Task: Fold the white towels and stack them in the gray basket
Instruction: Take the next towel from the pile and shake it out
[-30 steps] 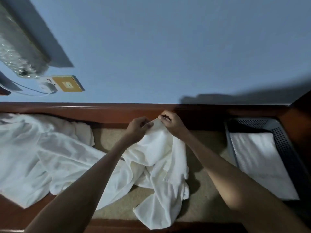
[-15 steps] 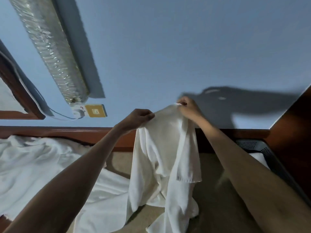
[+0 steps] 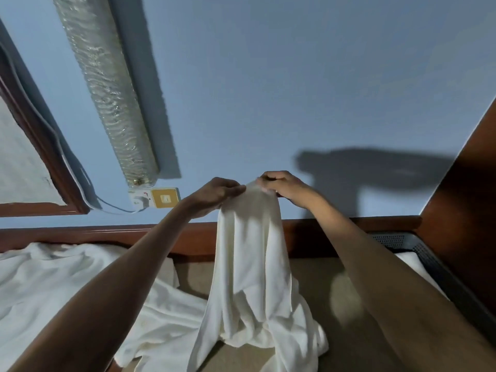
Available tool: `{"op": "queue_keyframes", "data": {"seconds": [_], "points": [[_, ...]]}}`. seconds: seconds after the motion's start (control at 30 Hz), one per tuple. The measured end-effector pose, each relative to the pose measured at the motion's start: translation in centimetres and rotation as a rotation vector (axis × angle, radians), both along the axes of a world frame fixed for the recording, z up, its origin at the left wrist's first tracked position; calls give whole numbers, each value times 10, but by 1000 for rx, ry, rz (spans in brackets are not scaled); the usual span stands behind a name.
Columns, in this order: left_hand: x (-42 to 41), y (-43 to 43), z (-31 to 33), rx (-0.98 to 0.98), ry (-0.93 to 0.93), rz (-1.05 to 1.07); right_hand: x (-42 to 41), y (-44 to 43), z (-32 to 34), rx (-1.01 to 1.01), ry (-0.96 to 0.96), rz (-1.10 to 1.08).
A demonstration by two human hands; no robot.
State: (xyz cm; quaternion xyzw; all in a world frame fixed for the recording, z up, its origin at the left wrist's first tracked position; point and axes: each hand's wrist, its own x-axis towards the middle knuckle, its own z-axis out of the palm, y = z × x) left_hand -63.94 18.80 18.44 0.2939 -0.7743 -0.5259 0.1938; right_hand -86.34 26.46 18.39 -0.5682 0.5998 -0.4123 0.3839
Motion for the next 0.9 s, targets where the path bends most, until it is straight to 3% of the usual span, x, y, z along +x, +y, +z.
{"op": "queue_keyframes", "data": {"seconds": [0.2,0.27,0.33,0.43,0.53,0.73,0.83,0.9], "points": [[14,7,4,-18,-6,61,-20,-5,6,-235,-54,-545],[15,8,11,-62,-9,74,-22,1,6,-187,34,-487],[11,9,19,-96,-7,60,-23,7,5,-55,126,-260],[-2,12,33,-196,-87,19,-15,13,12,165,81,51],[-13,15,42,-241,-150,-43,-5,15,14,277,80,216],[-11,20,40,-66,-115,-58,-15,25,13,173,-11,177],[-11,23,31,36,-77,-74,-23,25,20,37,-158,38],[-11,24,25,51,-56,-45,-31,23,25,-73,-138,-130]]}}
